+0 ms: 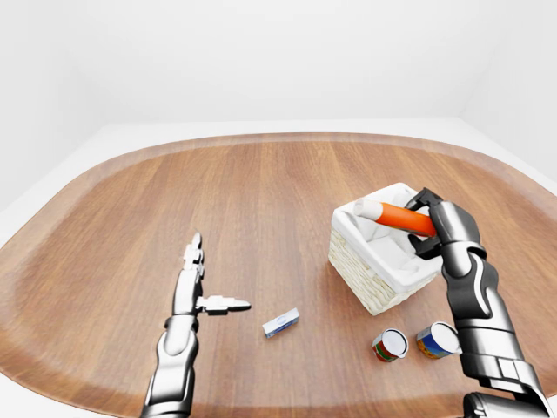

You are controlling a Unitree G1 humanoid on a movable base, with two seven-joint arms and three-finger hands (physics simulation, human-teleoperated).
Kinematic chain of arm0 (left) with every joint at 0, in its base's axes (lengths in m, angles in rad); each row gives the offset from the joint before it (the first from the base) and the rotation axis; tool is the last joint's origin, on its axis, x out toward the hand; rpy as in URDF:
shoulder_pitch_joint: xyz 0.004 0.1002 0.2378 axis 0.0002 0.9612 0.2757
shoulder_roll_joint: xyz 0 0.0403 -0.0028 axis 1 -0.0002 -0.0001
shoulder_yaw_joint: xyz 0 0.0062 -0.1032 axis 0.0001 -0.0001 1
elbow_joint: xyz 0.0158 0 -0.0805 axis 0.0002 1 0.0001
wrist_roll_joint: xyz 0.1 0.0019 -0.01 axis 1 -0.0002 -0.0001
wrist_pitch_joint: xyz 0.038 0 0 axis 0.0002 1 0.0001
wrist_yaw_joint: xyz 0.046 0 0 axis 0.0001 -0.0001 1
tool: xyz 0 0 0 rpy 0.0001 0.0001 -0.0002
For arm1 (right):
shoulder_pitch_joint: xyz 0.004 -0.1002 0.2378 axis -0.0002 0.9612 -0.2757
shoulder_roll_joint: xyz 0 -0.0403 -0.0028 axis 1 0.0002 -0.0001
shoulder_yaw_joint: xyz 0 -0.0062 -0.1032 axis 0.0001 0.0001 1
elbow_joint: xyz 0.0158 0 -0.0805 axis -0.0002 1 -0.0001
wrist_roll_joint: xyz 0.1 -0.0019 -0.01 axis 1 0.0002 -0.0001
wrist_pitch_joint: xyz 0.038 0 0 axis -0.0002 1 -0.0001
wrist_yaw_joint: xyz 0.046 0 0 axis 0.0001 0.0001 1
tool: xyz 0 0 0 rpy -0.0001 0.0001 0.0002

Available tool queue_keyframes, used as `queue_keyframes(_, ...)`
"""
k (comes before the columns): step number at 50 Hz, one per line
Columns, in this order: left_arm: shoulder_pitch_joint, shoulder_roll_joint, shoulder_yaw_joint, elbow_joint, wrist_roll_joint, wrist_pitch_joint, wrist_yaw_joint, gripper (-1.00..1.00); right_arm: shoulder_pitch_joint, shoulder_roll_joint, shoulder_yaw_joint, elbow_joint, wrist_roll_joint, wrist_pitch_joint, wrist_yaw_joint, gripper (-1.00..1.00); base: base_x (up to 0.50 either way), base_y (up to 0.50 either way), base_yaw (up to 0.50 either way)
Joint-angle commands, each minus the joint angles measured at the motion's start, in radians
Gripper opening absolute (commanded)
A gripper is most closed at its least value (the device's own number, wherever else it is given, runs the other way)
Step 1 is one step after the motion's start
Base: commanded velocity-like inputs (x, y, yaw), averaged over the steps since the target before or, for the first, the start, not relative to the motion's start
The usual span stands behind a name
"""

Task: Pick up the ketchup, and put it in the basket.

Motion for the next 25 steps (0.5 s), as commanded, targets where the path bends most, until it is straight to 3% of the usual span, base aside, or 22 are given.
queue_keyframes(1,-0.006,0.0,-0.007,0.024,0.007,0.0,0.006,1.0,0.018,-0.012,-0.03,-0.031,-0.015,0.0,-0.005,-1.0,0.0,0.0,0.0)
queue_keyframes(13,0.014,-0.002,-0.004,-0.018,0.003,0.0,-0.002,1.0,0.015,-0.01,-0.026,-0.02,-0.029,0.0,-0.015,-1.0,0.0,0.0,0.0)
queue_keyframes(25,0.031,-0.007,0.0,-0.06,0.001,0.0,-0.01,1.0,-0.042,-0.019,0.005,0.145,-0.001,0.0,-0.091,-1.0,0.0,0.0,0.0)
